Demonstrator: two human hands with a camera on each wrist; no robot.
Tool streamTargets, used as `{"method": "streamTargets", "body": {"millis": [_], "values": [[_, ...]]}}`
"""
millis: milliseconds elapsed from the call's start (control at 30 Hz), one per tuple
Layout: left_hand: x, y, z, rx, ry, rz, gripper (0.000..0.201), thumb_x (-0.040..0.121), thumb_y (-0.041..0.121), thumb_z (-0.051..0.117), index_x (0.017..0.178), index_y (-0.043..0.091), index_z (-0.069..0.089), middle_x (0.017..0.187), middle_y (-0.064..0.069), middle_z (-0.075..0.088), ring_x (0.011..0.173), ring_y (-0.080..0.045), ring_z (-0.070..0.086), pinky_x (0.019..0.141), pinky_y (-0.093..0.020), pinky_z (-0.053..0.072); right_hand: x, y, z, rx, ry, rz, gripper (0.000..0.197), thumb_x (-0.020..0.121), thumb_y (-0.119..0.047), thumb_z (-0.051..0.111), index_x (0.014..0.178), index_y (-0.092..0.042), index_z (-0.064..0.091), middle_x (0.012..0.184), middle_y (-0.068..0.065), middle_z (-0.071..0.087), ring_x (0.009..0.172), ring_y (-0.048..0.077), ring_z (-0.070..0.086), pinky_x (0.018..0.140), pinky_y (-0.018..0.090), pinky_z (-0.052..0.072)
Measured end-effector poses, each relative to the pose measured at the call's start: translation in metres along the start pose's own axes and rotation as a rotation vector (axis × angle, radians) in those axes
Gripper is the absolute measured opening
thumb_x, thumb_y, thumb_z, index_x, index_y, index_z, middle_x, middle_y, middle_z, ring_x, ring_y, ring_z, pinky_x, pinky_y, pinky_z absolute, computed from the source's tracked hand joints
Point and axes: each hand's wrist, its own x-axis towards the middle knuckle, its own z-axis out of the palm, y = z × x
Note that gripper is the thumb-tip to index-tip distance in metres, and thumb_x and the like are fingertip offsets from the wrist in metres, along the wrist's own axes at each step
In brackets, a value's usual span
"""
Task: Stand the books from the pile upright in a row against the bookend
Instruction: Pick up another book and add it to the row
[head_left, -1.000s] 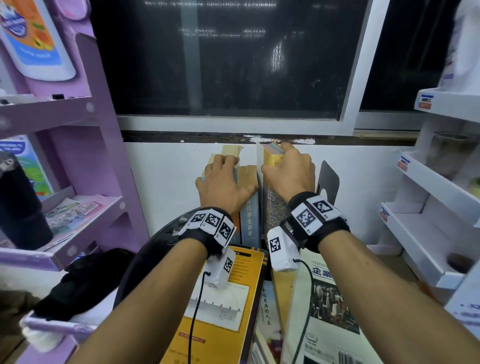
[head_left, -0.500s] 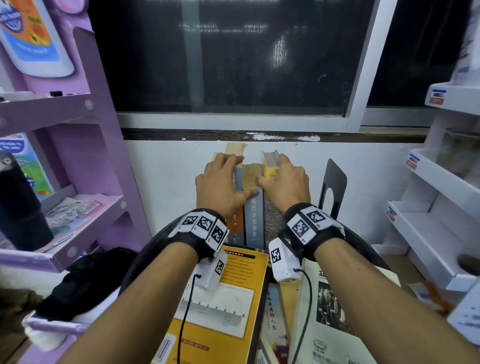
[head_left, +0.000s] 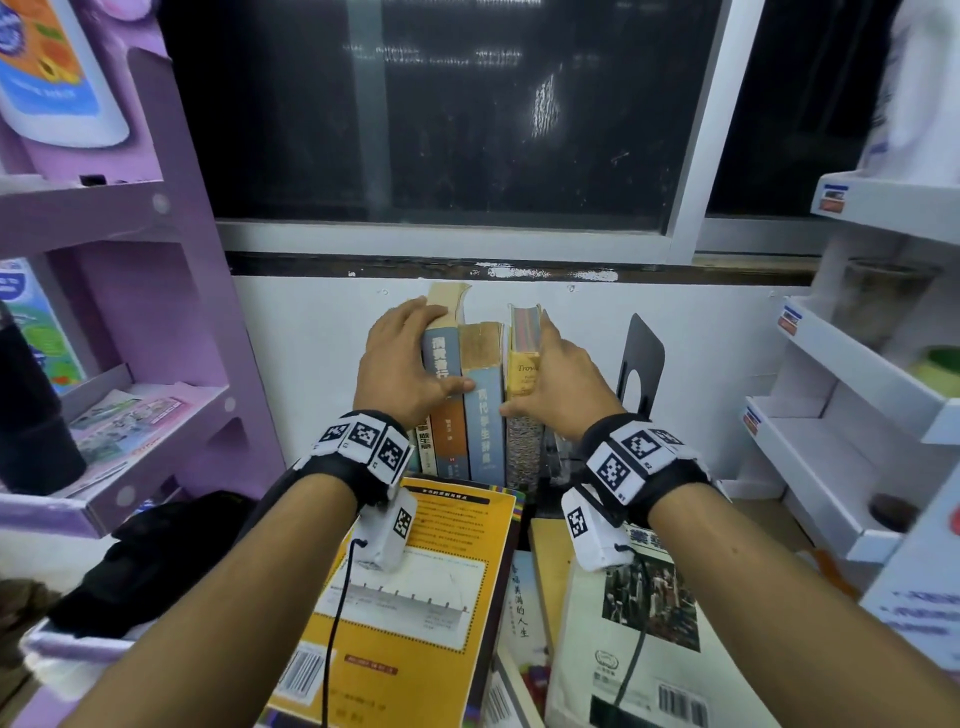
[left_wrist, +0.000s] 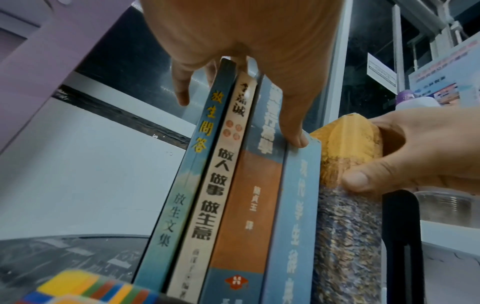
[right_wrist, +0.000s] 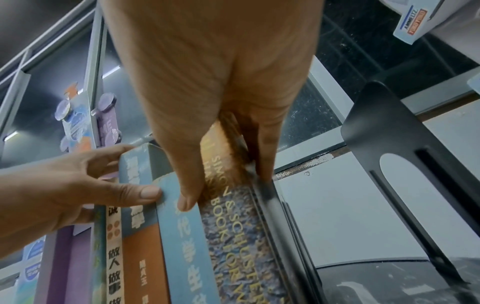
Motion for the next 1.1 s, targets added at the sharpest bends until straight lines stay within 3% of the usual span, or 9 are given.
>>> {"method": "streamTargets", "body": {"millis": [133, 200, 233, 333, 400, 567, 767, 1100], "values": [[-0.003, 0.000, 0.002, -0.126, 0.001, -0.100, 0.094, 0.056, 0.038, 0.090, 0.137, 0.026, 0.044, 0.154, 0.000, 0.022, 0.138, -0.020, 0.032, 0.110, -0.037, 0.036, -0.006, 0.002, -0.005, -0.185, 0.056, -0.026, 0.109, 0.063, -0.044, 0.086, 0.147, -0.011, 0.025, 0.146, 0.011, 0.031, 0.133, 0.030, 0.030, 0.103, 0.044, 0.041], [-0.003, -0.001, 0.002, -0.134, 0.000, -0.115, 0.093, 0.056, 0.037, 0.090, 0.137, 0.029, 0.044, 0.156, -0.002, 0.020, 0.140, -0.021, 0.029, 0.111, -0.037, 0.034, -0.004, 0.002, -0.005, -0.110, 0.020, -0.006, 0.110, 0.065, -0.038, 0.087, 0.149, -0.012, 0.021, 0.156, 0.012, 0.015, 0.139, 0.034, 0.027, 0.108, 0.045, 0.037], [-0.002, -0.002, 0.003, -0.127, -0.007, -0.115, 0.093, 0.057, 0.038, 0.090, 0.137, 0.031, 0.044, 0.156, -0.003, 0.022, 0.141, -0.021, 0.027, 0.112, -0.037, 0.031, -0.003, 0.003, -0.004, -0.058, -0.009, 0.003, 0.113, 0.065, -0.033, 0.088, 0.151, -0.013, 0.017, 0.157, 0.012, 0.014, 0.139, 0.035, 0.029, 0.110, 0.045, 0.036], [0.001, -0.007, 0.005, -0.123, -0.027, -0.076, 0.093, 0.057, 0.042, 0.088, 0.137, 0.031, 0.044, 0.151, -0.002, 0.035, 0.140, -0.019, 0.030, 0.112, -0.037, 0.029, 0.002, 0.003, 0.000, 0.032, -0.035, -0.013, 0.110, 0.064, -0.025, 0.089, 0.148, -0.013, 0.019, 0.143, 0.012, 0.042, 0.128, 0.032, 0.046, 0.103, 0.045, 0.043], [0.001, -0.009, 0.006, -0.125, -0.010, -0.044, 0.092, 0.058, 0.040, 0.088, 0.138, 0.027, 0.045, 0.148, -0.001, 0.040, 0.137, -0.019, 0.034, 0.111, -0.037, 0.032, 0.004, 0.004, 0.004, 0.061, -0.015, -0.028, 0.102, 0.065, -0.022, 0.089, 0.144, -0.014, 0.023, 0.135, 0.011, 0.050, 0.122, 0.031, 0.052, 0.099, 0.044, 0.047], [-0.001, -0.005, 0.008, -0.109, 0.037, 0.011, 0.089, 0.060, 0.036, 0.088, 0.137, 0.023, 0.045, 0.144, 0.000, 0.045, 0.132, -0.018, 0.041, 0.107, -0.034, 0.035, 0.006, 0.007, 0.007, 0.067, 0.006, -0.058, 0.090, 0.069, -0.021, 0.086, 0.138, -0.015, 0.027, 0.125, 0.011, 0.056, 0.111, 0.029, 0.057, 0.091, 0.042, 0.051], [-0.004, -0.004, 0.006, -0.100, 0.053, 0.022, 0.087, 0.060, 0.037, 0.088, 0.135, 0.024, 0.046, 0.144, 0.001, 0.046, 0.132, -0.017, 0.042, 0.107, -0.034, 0.036, 0.008, 0.005, 0.006, 0.076, 0.037, -0.068, 0.083, 0.071, -0.021, 0.085, 0.134, -0.015, 0.032, 0.115, 0.009, 0.061, 0.102, 0.026, 0.060, 0.080, 0.031, 0.048], [-0.004, -0.003, 0.005, -0.111, 0.043, -0.005, 0.087, 0.060, 0.039, 0.088, 0.134, 0.026, 0.046, 0.144, 0.004, 0.046, 0.131, -0.018, 0.044, 0.106, -0.041, 0.040, 0.012, 0.004, 0.002, 0.088, 0.041, -0.069, 0.085, 0.069, -0.024, 0.087, 0.137, -0.016, 0.036, 0.114, 0.009, 0.062, 0.101, 0.026, 0.061, 0.089, 0.038, 0.051]]}}
